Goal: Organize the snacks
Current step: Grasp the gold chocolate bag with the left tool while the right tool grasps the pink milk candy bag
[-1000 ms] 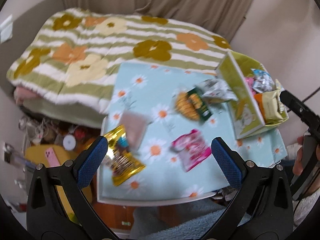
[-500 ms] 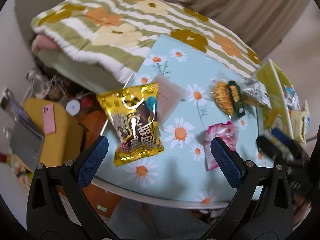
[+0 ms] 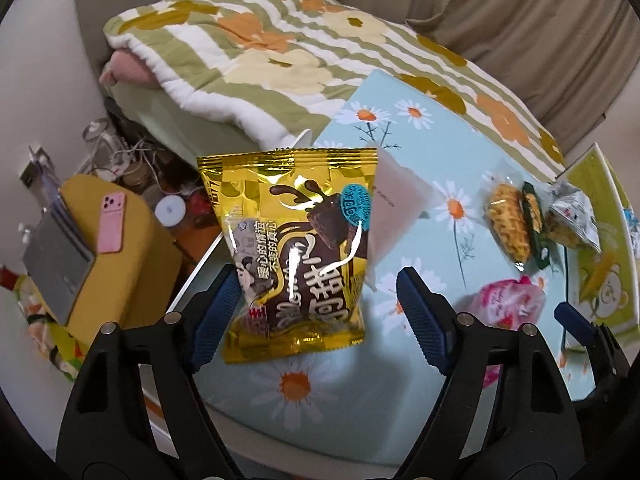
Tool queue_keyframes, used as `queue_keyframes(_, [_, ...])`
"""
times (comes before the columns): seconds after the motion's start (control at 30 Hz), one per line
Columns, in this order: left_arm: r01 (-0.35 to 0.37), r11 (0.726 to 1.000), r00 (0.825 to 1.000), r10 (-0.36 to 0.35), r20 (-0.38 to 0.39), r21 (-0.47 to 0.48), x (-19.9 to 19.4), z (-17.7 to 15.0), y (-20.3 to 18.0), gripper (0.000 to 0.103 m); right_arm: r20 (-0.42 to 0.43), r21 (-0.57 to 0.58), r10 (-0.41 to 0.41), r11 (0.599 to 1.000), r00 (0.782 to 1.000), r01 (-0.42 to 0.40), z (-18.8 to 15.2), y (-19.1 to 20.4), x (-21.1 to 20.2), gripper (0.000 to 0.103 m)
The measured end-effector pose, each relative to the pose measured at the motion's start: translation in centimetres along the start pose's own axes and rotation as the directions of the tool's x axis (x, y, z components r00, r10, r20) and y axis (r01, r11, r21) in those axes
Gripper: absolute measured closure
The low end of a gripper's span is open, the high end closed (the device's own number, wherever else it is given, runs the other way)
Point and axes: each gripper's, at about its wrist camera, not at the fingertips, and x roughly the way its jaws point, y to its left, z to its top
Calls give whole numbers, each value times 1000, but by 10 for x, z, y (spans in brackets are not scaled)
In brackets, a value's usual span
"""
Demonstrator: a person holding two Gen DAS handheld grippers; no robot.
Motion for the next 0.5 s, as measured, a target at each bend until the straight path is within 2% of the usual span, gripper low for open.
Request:
queue_keyframes(0.1, [-27,1000,1000,27,-9,-6,9,2,0,42,-6,-7,6,1000,1000,-6,1,2,5,1])
queue_keyframes(0.2, [-18,1000,999,17,-29,-11,15,2,2,43,-10,-8,8,1000,1000,-8,1,2,8,1])
queue_keyframes(0.27, [-5,1000,1000,4,-26,-9,15,2,3,48,-10,-8,5,1000,1000,-5,0,3,9,1])
queue_keyframes(0.3, [1,1000,1000,-1,-27,-5,15,2,4,54,-11,-8,4,1000,1000,-4,1,4,11,1])
queue_keyframes(0.5, [11,1000,1000,-11,-24,14,14,1,4,56,-19,-11,-10,1000,1000,10,3,4,17,1])
